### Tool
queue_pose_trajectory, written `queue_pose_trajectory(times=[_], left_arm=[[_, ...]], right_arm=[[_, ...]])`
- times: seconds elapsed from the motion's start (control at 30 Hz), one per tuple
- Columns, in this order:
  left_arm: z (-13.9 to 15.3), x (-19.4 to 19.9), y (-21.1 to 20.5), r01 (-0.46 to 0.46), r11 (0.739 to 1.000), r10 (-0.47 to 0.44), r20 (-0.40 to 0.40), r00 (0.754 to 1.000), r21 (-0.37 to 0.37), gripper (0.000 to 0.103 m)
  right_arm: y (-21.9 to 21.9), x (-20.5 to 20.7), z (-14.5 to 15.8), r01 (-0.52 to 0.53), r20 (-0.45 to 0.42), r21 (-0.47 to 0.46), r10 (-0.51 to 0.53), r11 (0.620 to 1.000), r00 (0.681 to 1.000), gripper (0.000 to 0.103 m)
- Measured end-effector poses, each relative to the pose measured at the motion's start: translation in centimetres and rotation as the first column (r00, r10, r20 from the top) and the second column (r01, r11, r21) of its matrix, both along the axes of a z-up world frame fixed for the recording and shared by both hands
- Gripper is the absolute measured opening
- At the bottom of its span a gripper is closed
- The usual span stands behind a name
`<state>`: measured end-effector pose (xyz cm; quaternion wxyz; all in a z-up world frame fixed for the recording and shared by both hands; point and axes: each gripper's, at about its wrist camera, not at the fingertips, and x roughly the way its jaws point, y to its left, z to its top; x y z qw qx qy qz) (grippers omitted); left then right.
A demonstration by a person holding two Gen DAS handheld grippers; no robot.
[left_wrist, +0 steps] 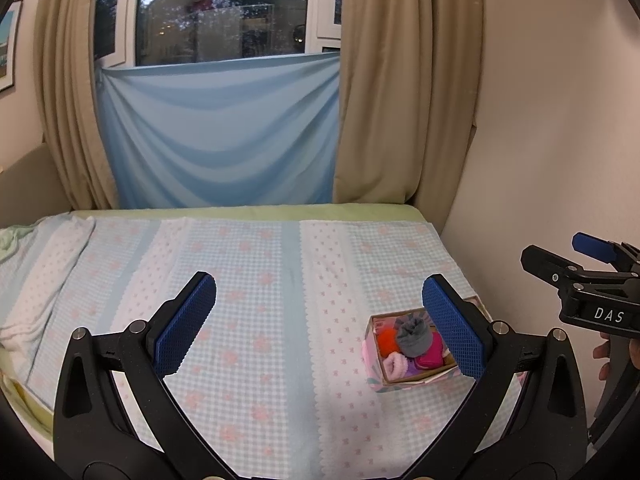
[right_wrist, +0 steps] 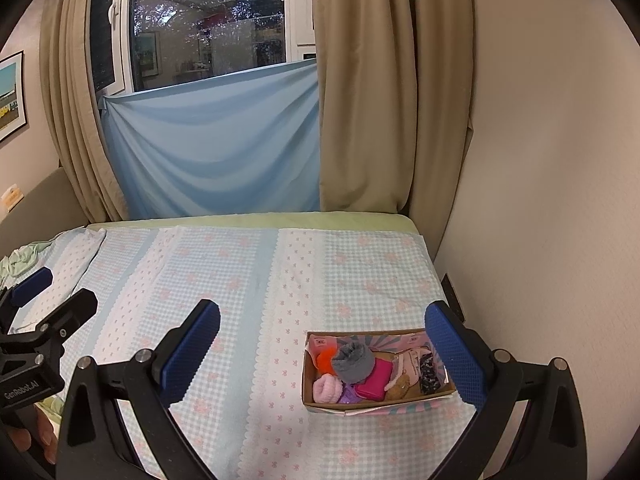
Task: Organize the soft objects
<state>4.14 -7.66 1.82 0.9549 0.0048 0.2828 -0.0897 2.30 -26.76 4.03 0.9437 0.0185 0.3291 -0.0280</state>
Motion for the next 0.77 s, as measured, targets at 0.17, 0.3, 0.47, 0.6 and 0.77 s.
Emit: queue_pose_trajectory(times=[0.17,0.3,0.47,0.6,0.77], left_arm=[[-0.1,0.2,0.2,0.006,1.000,-0.006,-0.006,1.000,-0.007,0.103],[-0.2,0.2,0.1,0.005,1.000,-0.005,0.002,1.000,-0.001,0.103],[0.1,0.1,0.4,-0.009,1.000,0.009,0.040,0.999,0.003,0.103],[0.1,0.3,0.7,-0.017,1.000,0.016,0.048,0.999,0.007,0.103],[-0.3,0.7,0.8,-0.016,0.999,0.014,0.053,0.998,0.028,0.103]], right_arm=[[0.0,0.1,0.0,-0.002,0.000,0.000,0.002,1.000,1.000,0.102],[-0.1,0.1,-0.1,-0.002,-0.001,-0.001,0.002,1.000,1.000,0.102],[-0.1,0.2,-0.2,-0.003,-0.009,-0.002,0.002,1.000,1.000,0.102],[0.2,0.6,-0.5,-0.001,-0.021,0.003,0.001,1.000,1.000,0.102],[0.4,1.7,-1.5,0.009,-0.052,0.016,-0.008,1.000,0.999,0.102]])
